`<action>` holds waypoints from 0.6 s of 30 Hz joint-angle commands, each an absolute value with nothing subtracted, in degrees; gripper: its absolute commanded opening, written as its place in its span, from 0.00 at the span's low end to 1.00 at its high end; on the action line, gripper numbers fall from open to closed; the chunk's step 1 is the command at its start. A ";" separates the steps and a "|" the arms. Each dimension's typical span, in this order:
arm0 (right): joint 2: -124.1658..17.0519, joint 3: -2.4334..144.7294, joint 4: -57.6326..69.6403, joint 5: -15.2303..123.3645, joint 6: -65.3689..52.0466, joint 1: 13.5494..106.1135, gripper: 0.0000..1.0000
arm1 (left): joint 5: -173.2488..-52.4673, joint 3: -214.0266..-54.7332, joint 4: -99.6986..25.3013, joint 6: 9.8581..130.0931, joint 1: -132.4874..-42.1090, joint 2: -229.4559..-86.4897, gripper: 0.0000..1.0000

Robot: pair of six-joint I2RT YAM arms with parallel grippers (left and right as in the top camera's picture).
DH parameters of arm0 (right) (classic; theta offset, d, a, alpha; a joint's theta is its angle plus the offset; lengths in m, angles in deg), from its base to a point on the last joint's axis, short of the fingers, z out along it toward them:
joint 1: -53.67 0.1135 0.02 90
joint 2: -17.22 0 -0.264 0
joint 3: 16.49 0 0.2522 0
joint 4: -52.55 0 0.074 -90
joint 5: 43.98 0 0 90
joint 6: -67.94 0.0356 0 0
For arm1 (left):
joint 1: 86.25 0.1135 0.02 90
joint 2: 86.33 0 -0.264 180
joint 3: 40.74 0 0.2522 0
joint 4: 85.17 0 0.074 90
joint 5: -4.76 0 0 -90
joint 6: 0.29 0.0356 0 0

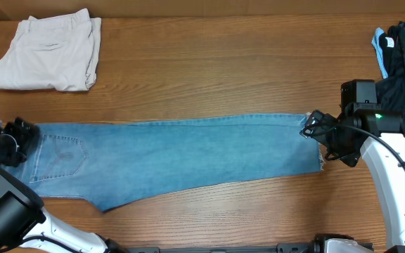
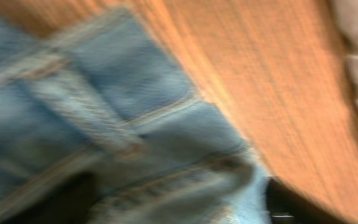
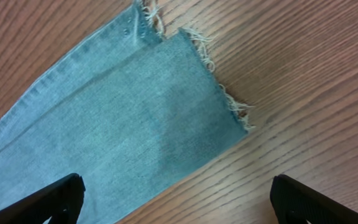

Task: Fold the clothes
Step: 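Pull the jeans taut between both grippers, left toward left edge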

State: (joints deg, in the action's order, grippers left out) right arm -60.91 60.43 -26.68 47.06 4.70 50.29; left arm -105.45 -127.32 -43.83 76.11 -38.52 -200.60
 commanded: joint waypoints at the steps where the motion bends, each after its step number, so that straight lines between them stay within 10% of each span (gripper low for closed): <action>1: -61.55 60.27 -25.42 46.14 4.88 50.05 1.00 | -105.54 -127.80 -40.79 75.56 -36.82 -205.78 1.00; 18: -72.26 60.27 -18.20 71.43 -17.85 33.77 1.00 | -116.40 -131.74 -34.15 76.52 -39.44 -203.66 1.00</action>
